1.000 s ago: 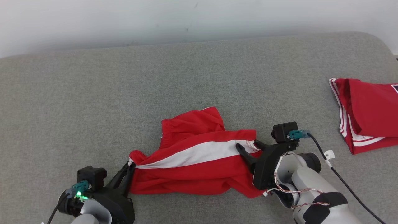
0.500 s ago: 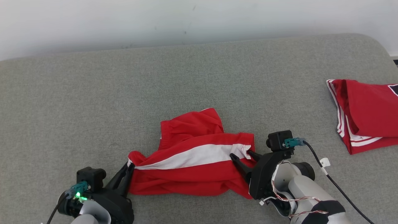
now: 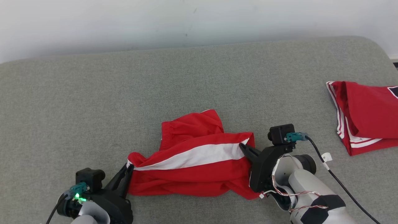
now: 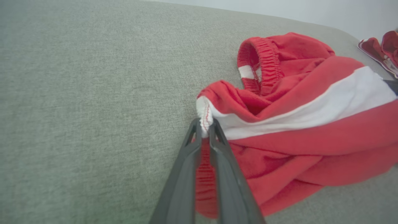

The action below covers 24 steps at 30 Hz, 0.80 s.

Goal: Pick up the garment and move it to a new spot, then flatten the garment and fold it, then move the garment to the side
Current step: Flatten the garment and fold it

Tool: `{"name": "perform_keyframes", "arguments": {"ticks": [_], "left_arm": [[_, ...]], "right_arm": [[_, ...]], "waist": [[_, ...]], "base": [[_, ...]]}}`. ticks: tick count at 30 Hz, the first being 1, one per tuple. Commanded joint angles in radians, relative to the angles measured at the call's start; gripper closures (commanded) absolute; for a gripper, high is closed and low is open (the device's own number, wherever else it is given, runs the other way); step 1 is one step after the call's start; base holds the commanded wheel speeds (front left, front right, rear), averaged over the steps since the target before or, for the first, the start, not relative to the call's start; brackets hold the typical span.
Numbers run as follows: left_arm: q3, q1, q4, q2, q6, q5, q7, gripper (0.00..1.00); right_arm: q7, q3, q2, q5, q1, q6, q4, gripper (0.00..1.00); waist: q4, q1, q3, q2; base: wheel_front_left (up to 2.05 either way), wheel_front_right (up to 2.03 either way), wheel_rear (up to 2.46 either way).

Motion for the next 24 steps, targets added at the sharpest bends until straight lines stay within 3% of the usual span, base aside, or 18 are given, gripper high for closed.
{"name": "perform_keyframes", "arguments": {"ticks": [1, 14, 24], "left_arm": [[0.003, -0.008, 0.001, 0.008, 0.002, -0.001, -0.010, 1.00], [0.101, -0.051, -0.152, -0.024, 0.003, -0.106, -0.010, 1.00], [0.161, -0.317, -0.200, -0.018, 0.020, -0.171, 0.084, 1.00]], "right_arm": [[-0.019, -0.008, 0.000, -0.015, -0.008, -0.003, 0.002, 1.00], [-0.131, -0.086, -0.051, -0.051, -0.061, -0.003, -0.101, 1.00], [-0.117, -0.112, -0.073, -0.066, -0.315, -0.003, -0.136, 1.00]], "waist": [[-0.001, 0.0001, -0.008, -0.0001], [-0.020, 0.0001, -0.052, -0.0001], [-0.073, 0.0001, 0.092, -0.0001]], "base": [[0.00, 0.00, 0.00], [0.00, 0.00, 0.00], [0.00, 0.00, 0.00]]}}
